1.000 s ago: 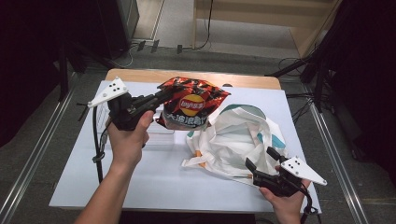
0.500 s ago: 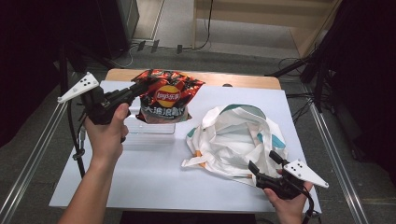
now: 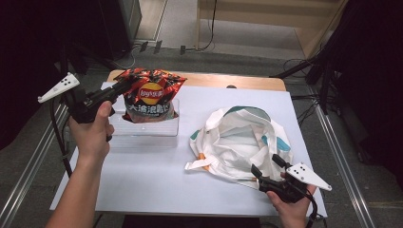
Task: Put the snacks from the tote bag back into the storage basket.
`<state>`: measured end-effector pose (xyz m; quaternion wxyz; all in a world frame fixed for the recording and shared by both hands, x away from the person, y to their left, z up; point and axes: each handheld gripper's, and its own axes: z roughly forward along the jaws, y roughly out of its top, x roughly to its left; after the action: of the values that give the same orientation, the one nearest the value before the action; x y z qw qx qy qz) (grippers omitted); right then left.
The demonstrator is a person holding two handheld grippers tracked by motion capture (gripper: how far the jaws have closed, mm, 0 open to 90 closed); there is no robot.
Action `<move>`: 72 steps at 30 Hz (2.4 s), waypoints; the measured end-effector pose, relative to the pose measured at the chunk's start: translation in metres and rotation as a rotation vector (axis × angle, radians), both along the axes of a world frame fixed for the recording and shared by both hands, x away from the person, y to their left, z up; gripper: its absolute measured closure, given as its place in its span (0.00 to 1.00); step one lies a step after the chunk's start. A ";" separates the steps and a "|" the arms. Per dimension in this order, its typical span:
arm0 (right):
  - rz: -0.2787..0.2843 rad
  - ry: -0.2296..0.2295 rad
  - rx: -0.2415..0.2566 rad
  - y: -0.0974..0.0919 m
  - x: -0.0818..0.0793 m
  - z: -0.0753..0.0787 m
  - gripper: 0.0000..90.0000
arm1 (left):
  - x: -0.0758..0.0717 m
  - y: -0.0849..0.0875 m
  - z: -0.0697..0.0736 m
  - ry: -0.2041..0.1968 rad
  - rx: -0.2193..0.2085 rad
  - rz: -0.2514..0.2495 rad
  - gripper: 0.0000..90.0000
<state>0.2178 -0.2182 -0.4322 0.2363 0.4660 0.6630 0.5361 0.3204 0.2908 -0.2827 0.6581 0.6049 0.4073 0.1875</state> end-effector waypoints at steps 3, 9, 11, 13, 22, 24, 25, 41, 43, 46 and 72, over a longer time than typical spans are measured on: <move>0.001 -0.003 0.000 0.000 0.000 0.000 0.16 | 0.004 0.005 -0.007 0.018 -0.001 0.016 1.00; 0.004 -0.002 -0.004 0.000 0.000 -0.002 0.16 | 0.017 0.015 -0.032 0.072 -0.001 0.034 1.00; 0.003 -0.003 -0.010 0.000 0.001 -0.002 0.16 | 0.023 0.021 -0.043 0.100 -0.010 0.037 1.00; 0.003 -0.001 -0.007 0.000 0.001 -0.002 0.16 | 0.026 0.023 -0.048 0.116 -0.019 0.035 1.00; 0.015 0.010 -0.014 0.004 0.002 -0.004 0.16 | 0.039 0.036 -0.085 0.237 -0.001 0.102 0.78; 0.020 0.011 -0.015 0.004 0.002 -0.004 0.16 | 0.038 0.033 -0.089 0.245 0.029 0.126 0.68; 0.018 0.012 -0.014 0.004 0.002 -0.004 0.16 | 0.038 0.032 -0.091 0.251 0.030 0.134 0.63; 0.013 0.013 -0.019 0.004 0.002 -0.005 0.16 | 0.038 0.034 -0.095 0.308 0.111 0.183 1.00; 0.010 0.014 -0.015 0.003 0.002 -0.006 0.16 | 0.040 0.041 -0.095 0.309 0.108 0.187 1.00; 0.008 0.012 -0.016 0.003 0.002 -0.006 0.16 | 0.043 0.048 -0.096 0.329 0.090 0.173 1.00; -0.028 0.006 -0.010 -0.007 0.003 -0.003 0.16 | -0.029 0.012 -0.106 0.167 0.258 0.158 0.02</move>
<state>0.2209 -0.2247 -0.4353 0.2443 0.4756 0.6598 0.5280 0.2915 0.3032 -0.3883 0.5220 0.6639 0.4795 0.2384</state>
